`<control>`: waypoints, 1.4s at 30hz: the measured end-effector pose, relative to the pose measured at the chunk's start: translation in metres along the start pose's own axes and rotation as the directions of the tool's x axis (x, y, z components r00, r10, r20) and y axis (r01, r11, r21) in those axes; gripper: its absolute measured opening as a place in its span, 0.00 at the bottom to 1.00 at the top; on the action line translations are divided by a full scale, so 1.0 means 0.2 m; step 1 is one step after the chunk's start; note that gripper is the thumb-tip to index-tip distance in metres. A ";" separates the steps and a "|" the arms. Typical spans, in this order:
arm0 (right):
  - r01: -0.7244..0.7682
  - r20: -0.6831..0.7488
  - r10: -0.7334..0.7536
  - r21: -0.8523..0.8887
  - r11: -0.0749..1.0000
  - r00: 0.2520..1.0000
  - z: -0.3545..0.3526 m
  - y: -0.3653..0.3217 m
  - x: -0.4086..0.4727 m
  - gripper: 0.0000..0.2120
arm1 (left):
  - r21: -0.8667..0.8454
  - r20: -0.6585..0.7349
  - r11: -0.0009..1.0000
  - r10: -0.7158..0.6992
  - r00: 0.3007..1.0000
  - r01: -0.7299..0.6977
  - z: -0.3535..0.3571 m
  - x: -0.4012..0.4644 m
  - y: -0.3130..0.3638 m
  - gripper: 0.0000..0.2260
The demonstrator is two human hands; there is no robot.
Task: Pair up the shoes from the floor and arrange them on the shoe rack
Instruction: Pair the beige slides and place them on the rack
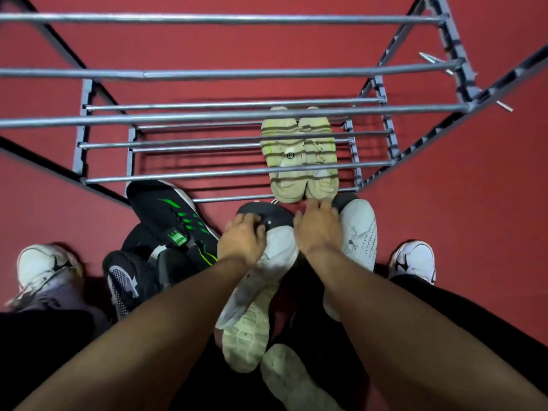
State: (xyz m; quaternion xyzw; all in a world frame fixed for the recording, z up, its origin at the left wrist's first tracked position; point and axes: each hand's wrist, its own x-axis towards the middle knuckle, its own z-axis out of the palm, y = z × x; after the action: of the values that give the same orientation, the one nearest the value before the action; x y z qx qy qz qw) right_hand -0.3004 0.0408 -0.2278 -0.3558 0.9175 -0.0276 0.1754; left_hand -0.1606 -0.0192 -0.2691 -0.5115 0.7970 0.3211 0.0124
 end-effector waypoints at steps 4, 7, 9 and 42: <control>-0.002 0.041 0.004 -0.064 0.998 0.999 -0.04 0.09 0.04 0.16 | -0.085 0.023 0.977 -0.193 0.981 0.195 -0.01 0.11 -0.01 0.18; 0.168 0.169 -0.148 -0.114 0.979 0.975 0.02 0.11 -0.05 0.17 | -0.270 0.212 0.788 -0.513 0.832 0.554 0.00 0.19 -0.02 0.27; 0.178 0.263 -0.169 -0.011 0.984 0.950 0.09 0.09 -0.11 0.19 | -0.302 0.273 0.723 -0.559 0.783 0.622 0.03 0.21 -0.03 0.32; -0.732 0.710 0.314 0.678 -0.065 0.630 -0.06 0.45 -0.68 0.05 | -0.693 0.496 0.325 -0.433 0.753 0.643 -0.38 -0.56 -0.20 0.11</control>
State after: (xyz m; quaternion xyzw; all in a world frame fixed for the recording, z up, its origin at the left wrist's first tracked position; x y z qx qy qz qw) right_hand -0.2686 0.1972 -0.1920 0.2297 0.7011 -0.4515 0.5018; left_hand -0.0501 0.0208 -0.1908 -0.6487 0.3179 0.6904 -0.0379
